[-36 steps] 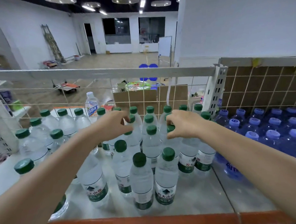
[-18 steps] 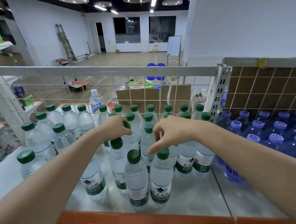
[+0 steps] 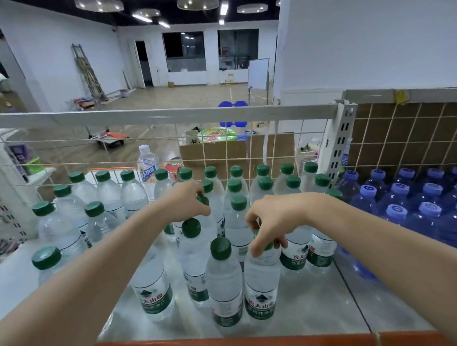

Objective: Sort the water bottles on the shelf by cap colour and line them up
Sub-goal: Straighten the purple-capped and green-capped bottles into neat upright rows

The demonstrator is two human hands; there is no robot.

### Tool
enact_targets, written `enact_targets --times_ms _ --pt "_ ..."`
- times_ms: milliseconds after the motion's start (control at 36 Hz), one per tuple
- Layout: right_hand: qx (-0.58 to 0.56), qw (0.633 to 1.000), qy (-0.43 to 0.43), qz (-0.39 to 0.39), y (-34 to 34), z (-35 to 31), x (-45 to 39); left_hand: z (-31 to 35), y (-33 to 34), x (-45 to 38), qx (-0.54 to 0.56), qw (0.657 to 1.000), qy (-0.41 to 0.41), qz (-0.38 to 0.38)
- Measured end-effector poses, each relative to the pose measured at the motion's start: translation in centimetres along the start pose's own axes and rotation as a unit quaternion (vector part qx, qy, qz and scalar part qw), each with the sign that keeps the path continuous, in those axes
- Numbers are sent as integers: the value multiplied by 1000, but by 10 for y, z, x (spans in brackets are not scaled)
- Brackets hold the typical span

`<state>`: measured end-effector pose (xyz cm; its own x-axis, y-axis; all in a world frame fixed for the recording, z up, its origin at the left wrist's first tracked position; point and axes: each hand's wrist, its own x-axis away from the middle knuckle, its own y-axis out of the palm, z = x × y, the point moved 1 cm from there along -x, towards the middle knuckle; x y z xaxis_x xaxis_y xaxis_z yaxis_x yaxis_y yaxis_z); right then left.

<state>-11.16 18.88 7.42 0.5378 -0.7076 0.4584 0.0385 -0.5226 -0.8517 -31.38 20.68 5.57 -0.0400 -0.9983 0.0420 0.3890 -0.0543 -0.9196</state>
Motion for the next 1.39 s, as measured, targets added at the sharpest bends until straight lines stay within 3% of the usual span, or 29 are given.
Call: enact_targets --times_ms 389,694,1000,1278,1389 --pt "0 998 63 -10 -1 -10 1 -24 2 -8 38 999 11 -17" --pt "-29 998 60 4 -20 -15 12 -39 0 -1 11 999 22 -29" --pt "-68 982 -13 175 -81 -38 31 -41 -10 -3 57 998 41 -6" --pt "-115 926 -83 351 -124 -64 33 -59 -25 1 83 996 20 -1" --pt "-126 914 -100 372 -129 -72 24 -66 -26 2 43 999 18 -7"
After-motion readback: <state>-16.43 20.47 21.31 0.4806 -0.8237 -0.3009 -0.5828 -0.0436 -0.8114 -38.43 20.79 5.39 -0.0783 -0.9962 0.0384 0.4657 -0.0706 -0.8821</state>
